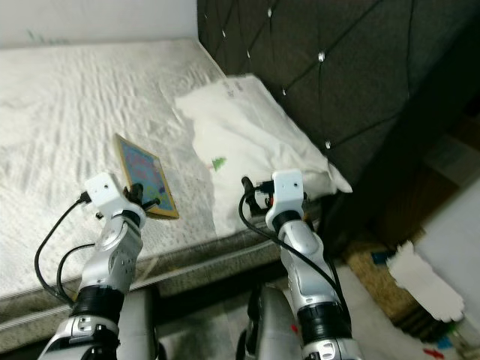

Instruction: Clean up the room

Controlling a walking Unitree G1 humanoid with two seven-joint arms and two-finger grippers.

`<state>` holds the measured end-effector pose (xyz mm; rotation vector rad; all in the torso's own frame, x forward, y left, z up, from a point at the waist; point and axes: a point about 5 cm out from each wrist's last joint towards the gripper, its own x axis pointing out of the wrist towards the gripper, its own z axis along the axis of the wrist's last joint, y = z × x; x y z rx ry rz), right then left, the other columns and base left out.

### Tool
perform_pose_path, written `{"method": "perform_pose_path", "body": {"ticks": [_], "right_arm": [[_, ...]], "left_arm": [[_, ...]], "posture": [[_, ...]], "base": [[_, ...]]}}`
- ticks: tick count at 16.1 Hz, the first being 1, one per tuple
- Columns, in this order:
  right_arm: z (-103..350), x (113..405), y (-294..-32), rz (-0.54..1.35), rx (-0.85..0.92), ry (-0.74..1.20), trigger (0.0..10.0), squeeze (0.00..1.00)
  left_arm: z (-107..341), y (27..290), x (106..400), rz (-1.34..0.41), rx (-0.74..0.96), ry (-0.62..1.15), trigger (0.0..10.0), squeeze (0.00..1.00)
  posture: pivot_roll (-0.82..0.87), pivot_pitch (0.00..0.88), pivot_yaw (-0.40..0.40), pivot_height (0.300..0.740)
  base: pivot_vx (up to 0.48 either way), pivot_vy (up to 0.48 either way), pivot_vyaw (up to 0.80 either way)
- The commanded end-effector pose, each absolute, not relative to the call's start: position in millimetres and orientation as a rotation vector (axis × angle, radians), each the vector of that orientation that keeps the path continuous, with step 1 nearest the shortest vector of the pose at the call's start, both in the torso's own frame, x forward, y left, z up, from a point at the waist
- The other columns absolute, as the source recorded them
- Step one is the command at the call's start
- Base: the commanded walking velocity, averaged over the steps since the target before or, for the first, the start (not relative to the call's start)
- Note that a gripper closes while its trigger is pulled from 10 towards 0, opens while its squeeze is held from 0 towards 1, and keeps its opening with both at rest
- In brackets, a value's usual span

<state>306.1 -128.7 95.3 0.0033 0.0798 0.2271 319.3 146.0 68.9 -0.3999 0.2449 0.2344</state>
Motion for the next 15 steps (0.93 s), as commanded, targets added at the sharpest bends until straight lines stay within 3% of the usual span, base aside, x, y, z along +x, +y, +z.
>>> {"method": "perform_pose_path", "body": {"ticks": [1,15], "right_arm": [[95.4,305.5,-131.5,0.214,-0.001,0.086,10.0,0.00],[106.2,298.7,-144.9,0.194,-0.021,0.064,10.0,0.00]], "left_arm": [[80.3,144.6,326.9,0.223,-0.406,0.209,10.0,0.00],[80.0,140.1,359.3,0.061,-0.588,0.374,10.0,0.00]], "posture": [[0.05,0.000,-0.050,0.556],[-0.01,0.000,-0.044,0.546]], "base": [[0.000,0.000,0.00],[0.000,0.000,0.00]]}}
